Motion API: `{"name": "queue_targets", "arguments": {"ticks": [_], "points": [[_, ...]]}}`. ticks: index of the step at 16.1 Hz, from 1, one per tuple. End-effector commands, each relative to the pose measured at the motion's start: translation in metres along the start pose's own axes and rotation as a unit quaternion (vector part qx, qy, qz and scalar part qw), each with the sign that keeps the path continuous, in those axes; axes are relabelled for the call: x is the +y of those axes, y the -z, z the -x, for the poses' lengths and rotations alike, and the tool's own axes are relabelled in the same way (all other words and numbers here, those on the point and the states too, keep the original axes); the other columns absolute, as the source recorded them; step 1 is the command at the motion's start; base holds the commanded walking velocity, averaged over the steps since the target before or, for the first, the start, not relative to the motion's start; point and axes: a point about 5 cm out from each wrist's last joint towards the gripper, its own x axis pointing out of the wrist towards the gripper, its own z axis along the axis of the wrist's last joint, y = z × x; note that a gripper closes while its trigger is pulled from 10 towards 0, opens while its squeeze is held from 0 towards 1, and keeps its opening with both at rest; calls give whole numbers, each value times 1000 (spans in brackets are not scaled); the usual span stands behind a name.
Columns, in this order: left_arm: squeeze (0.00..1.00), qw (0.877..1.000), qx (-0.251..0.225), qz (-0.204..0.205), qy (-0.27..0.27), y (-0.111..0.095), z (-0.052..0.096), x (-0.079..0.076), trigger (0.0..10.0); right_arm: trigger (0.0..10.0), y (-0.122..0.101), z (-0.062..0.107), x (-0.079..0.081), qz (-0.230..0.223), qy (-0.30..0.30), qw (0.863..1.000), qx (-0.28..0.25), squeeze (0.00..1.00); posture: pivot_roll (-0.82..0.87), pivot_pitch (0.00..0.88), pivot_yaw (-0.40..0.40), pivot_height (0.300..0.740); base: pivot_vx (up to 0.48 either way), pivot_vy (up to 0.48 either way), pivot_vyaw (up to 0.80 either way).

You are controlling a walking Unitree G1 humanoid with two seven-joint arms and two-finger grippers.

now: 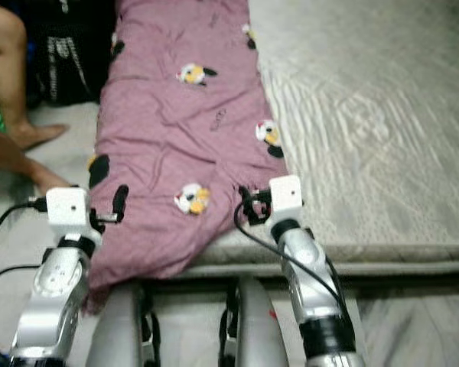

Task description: Clean up the room

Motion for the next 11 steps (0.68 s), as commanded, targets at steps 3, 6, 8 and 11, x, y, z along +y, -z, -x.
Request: {"name": "queue_targets", "arguments": {"ticks": [3,6,8,11], "points": [[0,999,27,-17,-14,8,8,7,10000,10000,15,-1,11,21,-55,997,49,0,-5,235,-83,571,0,0,0],[0,999,26,-17,-16,5,9,7,10000,10000,16,-5,12,20,-62,996,53,0,5,233,-80,561,0,0,0],[0,999,29,-18,-15,5,8,7,10000,10000,16,-7,13,21,-67,996,56,0,4,230,-76,547,0,0,0],[0,999,32,-20,-8,6,7,5,10000,10000,16,-8,11,18,-69,996,55,0,8,225,-72,547,0,0,0]]}}
